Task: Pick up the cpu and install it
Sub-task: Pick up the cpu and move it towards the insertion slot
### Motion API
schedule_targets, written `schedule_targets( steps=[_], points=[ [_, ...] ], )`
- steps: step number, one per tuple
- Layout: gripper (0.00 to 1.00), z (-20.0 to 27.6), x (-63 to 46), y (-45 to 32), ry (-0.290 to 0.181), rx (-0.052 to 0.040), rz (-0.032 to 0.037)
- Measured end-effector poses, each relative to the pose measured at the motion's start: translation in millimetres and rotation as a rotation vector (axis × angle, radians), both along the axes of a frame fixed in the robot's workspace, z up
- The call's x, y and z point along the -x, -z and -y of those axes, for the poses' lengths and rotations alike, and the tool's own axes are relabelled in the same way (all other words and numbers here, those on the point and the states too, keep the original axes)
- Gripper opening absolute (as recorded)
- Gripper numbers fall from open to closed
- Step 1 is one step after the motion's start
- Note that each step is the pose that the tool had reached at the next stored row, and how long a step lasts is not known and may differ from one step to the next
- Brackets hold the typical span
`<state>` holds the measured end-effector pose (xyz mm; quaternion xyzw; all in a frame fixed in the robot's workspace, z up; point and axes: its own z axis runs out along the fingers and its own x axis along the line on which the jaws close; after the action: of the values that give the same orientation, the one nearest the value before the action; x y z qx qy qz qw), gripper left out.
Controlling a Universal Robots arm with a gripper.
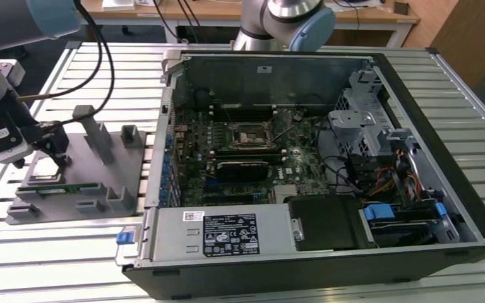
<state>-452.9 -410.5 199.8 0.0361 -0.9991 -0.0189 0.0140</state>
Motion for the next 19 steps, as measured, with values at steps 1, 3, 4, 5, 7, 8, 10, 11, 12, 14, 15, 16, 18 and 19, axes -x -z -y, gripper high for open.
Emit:
schedule_targets(
  steps=[1, 3, 4, 5, 7, 8, 10, 11, 12, 14, 15, 16, 18, 19],
  points=[
    [0.73, -0.1, 0.0, 0.8, 0.001, 0.0001, -0.0001],
    [0.73, -0.1, 0.0, 2.4, 0.004, 0.0001, 0.0000],
    [0.73, -0.2, 0.0, 3.2, 0.005, 0.0001, 0.0001],
    [0.73, -0.2, 0.0, 4.1, 0.006, 0.0001, 0.0000],
    [0.73, -0.2, 0.0, 5.7, 0.008, 0.0001, 0.0000],
    [0.73, -0.2, 0.0, 6.6, 0.008, 0.0001, 0.0000],
    [0.73, -0.2, 0.0, 8.4, 0.008, 0.0001, 0.0001],
    [0.73, -0.2, 0.0, 9.2, 0.008, 0.0001, 0.0000],
    [0.73, -0.2, 0.0, 9.8, 0.008, 0.0001, -0.0001],
    [0.73, -0.2, 0.0, 11.1, 0.008, 0.0001, 0.0000],
    [0.73, -0.2, 0.0, 11.7, 0.008, 0.0001, 0.0000],
    [0.73, -0.2, 0.0, 12.4, 0.008, 0.0002, -0.0001],
    [0.72, -0.2, 0.0, 13.3, 0.008, 0.0002, -0.0002],
    [0.72, -0.2, 0.0, 13.3, 0.008, 0.0003, -0.0003]
  ],
)
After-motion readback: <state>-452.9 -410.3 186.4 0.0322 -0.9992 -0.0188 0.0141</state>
